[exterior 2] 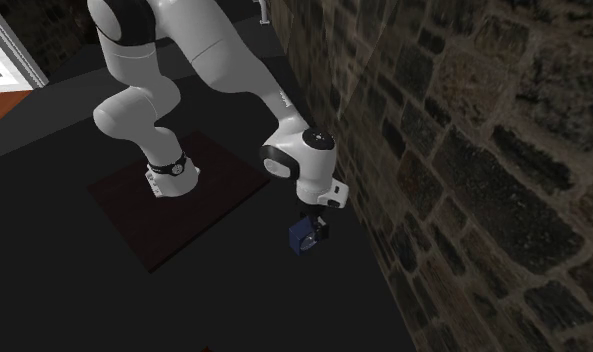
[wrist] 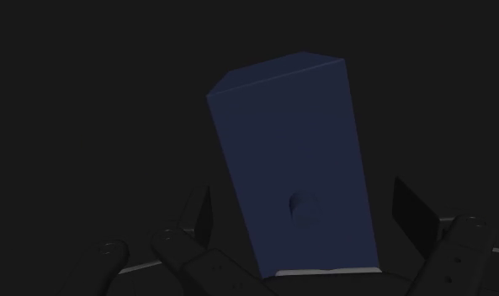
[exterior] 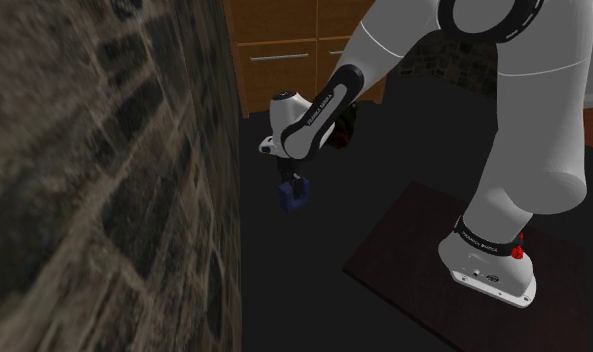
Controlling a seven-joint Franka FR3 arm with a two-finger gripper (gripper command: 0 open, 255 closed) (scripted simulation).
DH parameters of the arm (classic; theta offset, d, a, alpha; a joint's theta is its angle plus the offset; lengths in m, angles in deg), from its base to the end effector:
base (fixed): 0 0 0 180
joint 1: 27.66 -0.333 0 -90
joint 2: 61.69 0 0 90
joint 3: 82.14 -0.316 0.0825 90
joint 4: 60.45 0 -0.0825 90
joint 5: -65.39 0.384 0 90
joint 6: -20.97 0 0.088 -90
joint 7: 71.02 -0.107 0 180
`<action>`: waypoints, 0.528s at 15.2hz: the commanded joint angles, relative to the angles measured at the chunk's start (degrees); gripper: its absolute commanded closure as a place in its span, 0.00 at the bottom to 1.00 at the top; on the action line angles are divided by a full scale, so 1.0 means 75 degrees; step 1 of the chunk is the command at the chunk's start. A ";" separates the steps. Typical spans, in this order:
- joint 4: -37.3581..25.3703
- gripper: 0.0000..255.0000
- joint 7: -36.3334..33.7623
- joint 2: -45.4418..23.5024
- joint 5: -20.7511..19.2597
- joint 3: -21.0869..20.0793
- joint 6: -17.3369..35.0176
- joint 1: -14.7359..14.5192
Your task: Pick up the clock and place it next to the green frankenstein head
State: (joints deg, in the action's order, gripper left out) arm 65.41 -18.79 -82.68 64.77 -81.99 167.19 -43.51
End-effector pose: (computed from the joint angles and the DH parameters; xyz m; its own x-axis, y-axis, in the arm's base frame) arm 0.5353 0.1506 0.2141 0.3671 0.9301 -0.0122 0.9301 -0.3672 -0.0045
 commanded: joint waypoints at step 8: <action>0.0011 1.00 0.0007 -0.0051 0.0001 0.0002 0.0066 0.0005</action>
State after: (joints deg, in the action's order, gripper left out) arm 65.49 -18.74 -83.06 64.77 -81.98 167.69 -43.47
